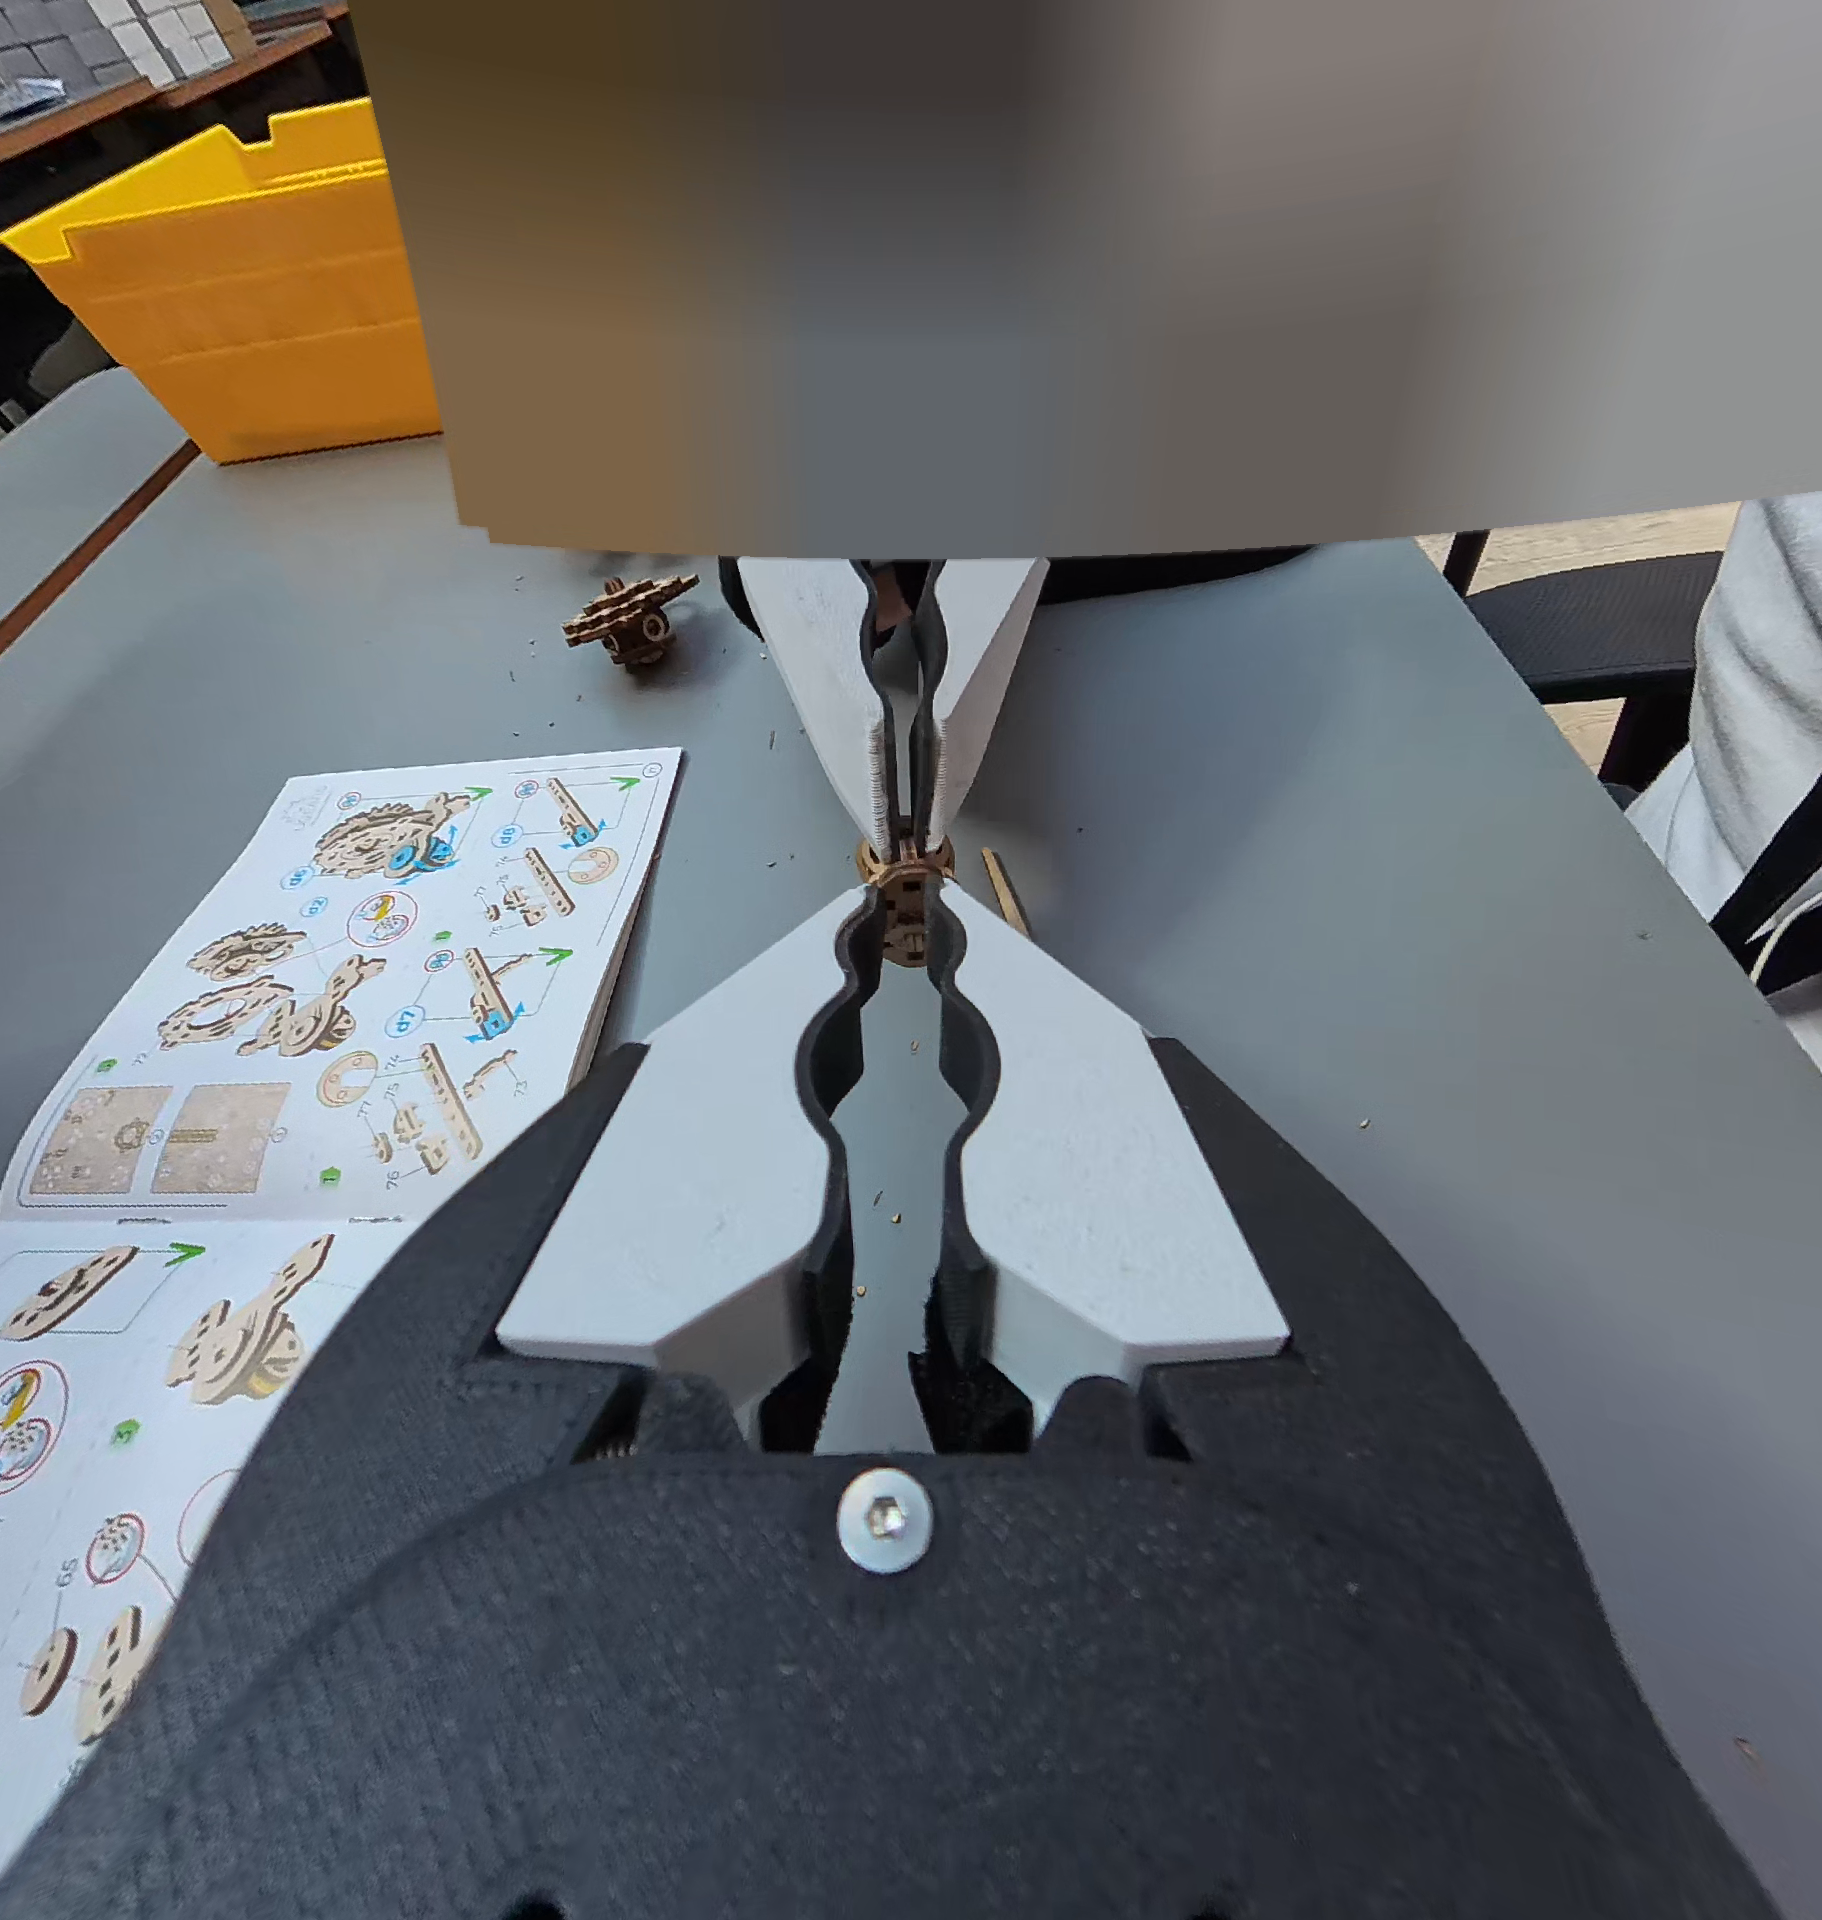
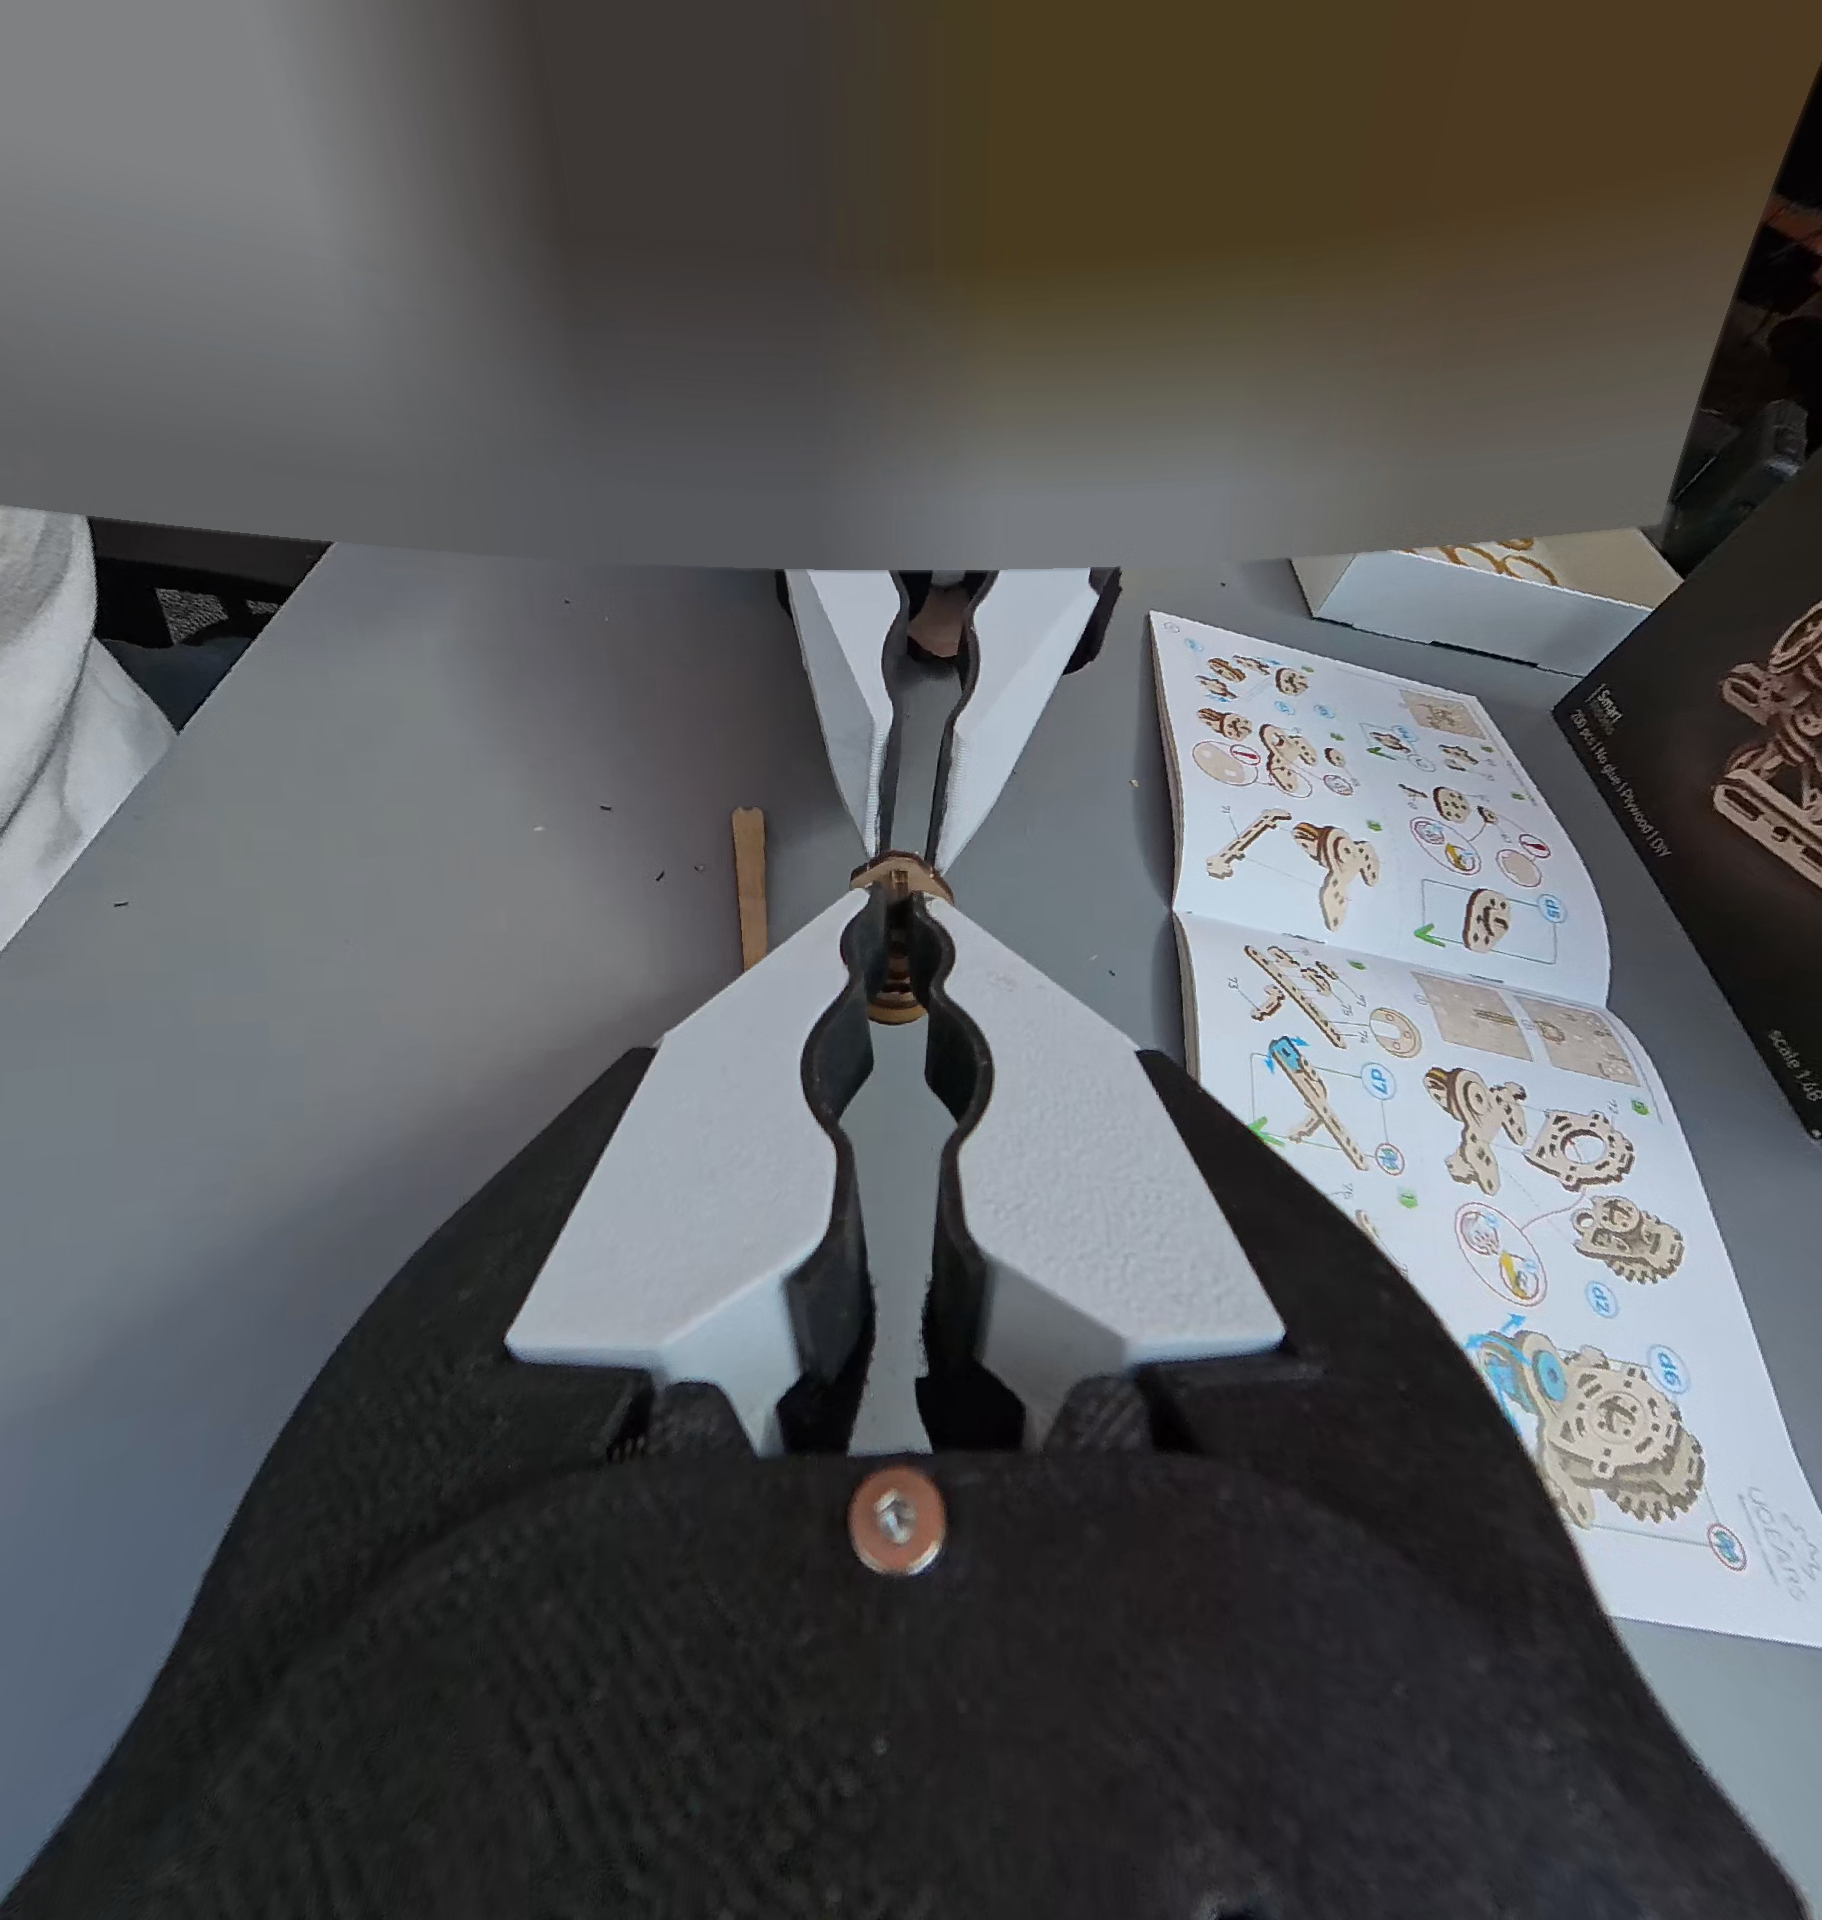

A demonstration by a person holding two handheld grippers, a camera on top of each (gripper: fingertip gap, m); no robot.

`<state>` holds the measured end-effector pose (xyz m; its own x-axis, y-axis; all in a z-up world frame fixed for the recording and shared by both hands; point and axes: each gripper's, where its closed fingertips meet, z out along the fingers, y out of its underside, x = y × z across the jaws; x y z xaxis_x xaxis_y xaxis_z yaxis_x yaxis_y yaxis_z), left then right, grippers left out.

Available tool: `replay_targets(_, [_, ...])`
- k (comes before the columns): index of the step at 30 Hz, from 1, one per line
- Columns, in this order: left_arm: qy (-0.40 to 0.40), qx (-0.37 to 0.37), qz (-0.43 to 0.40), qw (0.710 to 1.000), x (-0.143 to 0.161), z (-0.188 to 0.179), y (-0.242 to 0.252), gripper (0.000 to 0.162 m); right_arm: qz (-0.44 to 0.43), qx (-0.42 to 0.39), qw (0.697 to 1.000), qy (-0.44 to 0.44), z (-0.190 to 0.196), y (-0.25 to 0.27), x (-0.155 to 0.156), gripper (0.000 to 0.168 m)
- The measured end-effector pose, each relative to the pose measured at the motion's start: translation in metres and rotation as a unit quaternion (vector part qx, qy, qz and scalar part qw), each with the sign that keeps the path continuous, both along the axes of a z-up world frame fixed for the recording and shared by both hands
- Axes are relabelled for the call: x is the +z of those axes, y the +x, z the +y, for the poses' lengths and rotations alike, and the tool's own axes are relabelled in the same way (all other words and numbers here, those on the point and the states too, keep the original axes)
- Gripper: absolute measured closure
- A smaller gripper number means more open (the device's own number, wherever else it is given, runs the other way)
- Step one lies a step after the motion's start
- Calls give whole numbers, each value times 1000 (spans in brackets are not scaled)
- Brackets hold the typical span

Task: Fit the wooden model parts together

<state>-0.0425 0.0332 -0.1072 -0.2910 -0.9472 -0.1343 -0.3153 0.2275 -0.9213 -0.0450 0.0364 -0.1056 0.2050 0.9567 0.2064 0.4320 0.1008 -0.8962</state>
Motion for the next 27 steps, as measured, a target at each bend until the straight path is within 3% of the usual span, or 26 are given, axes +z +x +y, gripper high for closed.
replay_targets(27, [-20, 9, -19, 1000, 7, 5, 0, 161, 26, -15, 1000, -7, 4, 1, 7, 167])
